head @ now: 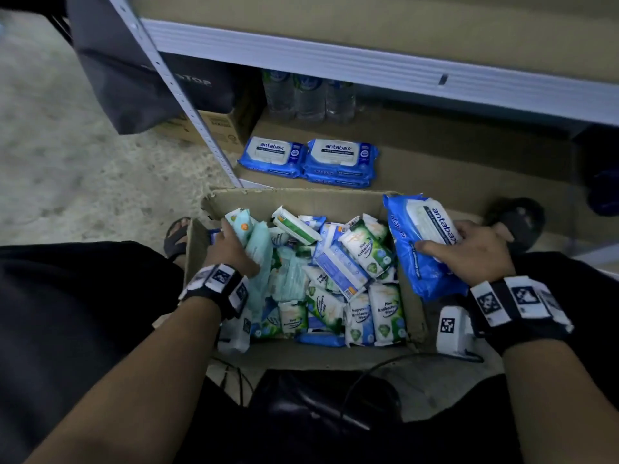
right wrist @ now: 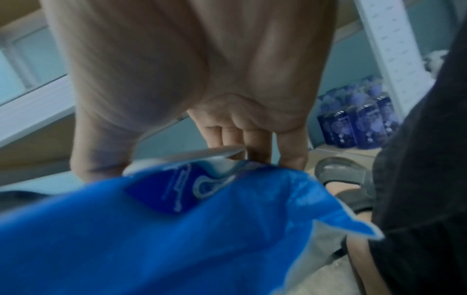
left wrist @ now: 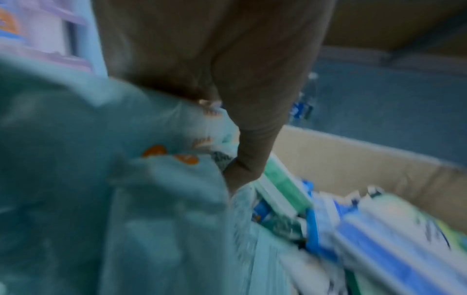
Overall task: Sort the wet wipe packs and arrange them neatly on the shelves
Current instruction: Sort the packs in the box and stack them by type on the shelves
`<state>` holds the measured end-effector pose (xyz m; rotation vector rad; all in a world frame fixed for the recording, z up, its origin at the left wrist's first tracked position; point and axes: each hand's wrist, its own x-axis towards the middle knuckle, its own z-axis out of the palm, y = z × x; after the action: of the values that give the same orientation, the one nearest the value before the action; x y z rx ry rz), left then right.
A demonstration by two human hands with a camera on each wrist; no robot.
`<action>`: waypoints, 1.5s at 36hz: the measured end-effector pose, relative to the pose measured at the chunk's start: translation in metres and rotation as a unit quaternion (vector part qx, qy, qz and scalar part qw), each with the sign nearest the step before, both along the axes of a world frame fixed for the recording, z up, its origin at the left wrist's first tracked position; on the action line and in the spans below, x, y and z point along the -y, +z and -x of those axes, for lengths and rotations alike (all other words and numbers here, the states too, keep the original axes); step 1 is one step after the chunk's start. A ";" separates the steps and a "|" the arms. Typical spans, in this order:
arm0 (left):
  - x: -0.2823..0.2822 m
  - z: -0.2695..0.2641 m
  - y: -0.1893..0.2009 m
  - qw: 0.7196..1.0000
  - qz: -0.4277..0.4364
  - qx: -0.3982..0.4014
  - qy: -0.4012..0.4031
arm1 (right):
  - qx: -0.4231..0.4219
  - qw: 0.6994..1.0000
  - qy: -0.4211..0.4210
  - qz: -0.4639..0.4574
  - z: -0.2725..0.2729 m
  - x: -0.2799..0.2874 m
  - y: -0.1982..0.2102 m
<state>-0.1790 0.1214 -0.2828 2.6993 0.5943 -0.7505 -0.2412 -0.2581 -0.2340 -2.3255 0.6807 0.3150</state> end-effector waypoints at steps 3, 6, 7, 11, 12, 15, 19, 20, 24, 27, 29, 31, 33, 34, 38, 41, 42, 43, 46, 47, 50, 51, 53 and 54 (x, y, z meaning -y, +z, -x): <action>0.019 0.011 -0.009 0.995 -0.089 0.015 -0.048 | -0.029 0.999 0.035 0.025 0.002 -0.005 -0.002; 0.038 0.017 -0.016 0.974 -0.171 0.074 -0.130 | -0.046 0.997 0.063 0.029 0.005 -0.013 -0.009; 0.044 0.018 -0.018 0.962 -0.194 0.087 -0.170 | -0.049 0.996 0.069 0.036 0.005 -0.015 -0.010; 0.070 0.022 -0.023 0.907 -0.214 0.072 -0.354 | -0.065 0.993 0.087 0.049 0.001 -0.016 -0.012; 0.078 0.023 -0.023 0.908 -0.182 0.051 -0.374 | -0.070 0.992 0.092 0.055 0.000 -0.017 -0.013; 0.099 0.026 -0.026 0.913 -0.091 -0.003 -0.397 | -0.072 0.990 0.099 0.067 -0.001 -0.019 -0.015; 0.120 0.036 -0.036 0.920 0.006 -0.073 -0.385 | -0.080 0.988 0.103 0.085 -0.001 -0.021 -0.023; 0.125 0.039 -0.037 0.924 0.023 -0.093 -0.369 | -0.083 0.987 0.105 0.090 -0.001 -0.021 -0.024; 0.144 0.044 -0.043 0.952 0.075 -0.147 -0.259 | -0.091 0.986 0.110 0.091 -0.003 -0.021 -0.027; 0.155 0.045 -0.055 0.964 0.173 -0.174 -0.101 | -0.080 0.989 0.103 0.074 -0.004 -0.021 -0.031; 0.166 0.047 -0.054 0.969 0.216 -0.114 0.033 | -0.075 0.990 0.100 0.063 -0.003 -0.021 -0.033; 0.178 0.049 -0.061 0.966 0.233 -0.076 0.083 | -0.072 0.991 0.101 0.056 -0.003 -0.021 -0.034; 0.189 0.050 -0.066 0.968 0.224 -0.085 0.081 | -0.061 0.992 0.097 0.059 -0.001 -0.022 -0.035; 0.192 0.049 -0.069 0.969 0.217 -0.082 0.089 | -0.055 0.992 0.095 0.063 0.000 -0.022 -0.035; 0.195 0.035 -0.078 0.969 0.188 -0.080 0.140 | -0.050 0.993 0.086 0.068 0.002 -0.022 -0.034; 0.194 0.028 -0.085 0.974 0.147 -0.018 0.170 | -0.051 0.993 0.082 0.069 0.002 -0.023 -0.035; 0.191 0.029 -0.088 0.978 0.122 0.008 0.171 | -0.052 0.993 0.082 0.071 0.002 -0.023 -0.036; 0.187 0.030 -0.091 0.981 0.107 0.022 0.159 | -0.051 0.993 0.083 0.071 0.002 -0.024 -0.036; 0.177 0.036 -0.095 0.990 0.105 -0.005 0.095 | -0.062 0.992 0.085 0.071 0.001 -0.022 -0.038; 0.177 0.035 -0.098 0.988 0.113 -0.007 0.102 | -0.065 0.992 0.084 0.065 0.001 -0.021 -0.039; 0.180 0.028 -0.096 0.983 0.124 -0.011 0.132 | -0.069 0.993 0.083 0.055 0.002 -0.015 -0.043; 0.179 0.027 -0.094 0.982 0.133 -0.019 0.134 | -0.066 0.993 0.087 0.054 0.002 -0.013 -0.045; 0.180 0.024 -0.096 0.978 0.152 -0.038 0.134 | -0.061 0.992 0.094 0.055 0.001 -0.012 -0.046; 0.180 0.023 -0.096 0.976 0.161 -0.042 0.143 | -0.062 0.992 0.095 0.057 0.001 -0.012 -0.046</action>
<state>-0.2022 -0.0585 -0.3789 2.2375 0.7847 -0.8051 -0.2422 -0.2465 -0.2804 -2.5025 0.5485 0.5243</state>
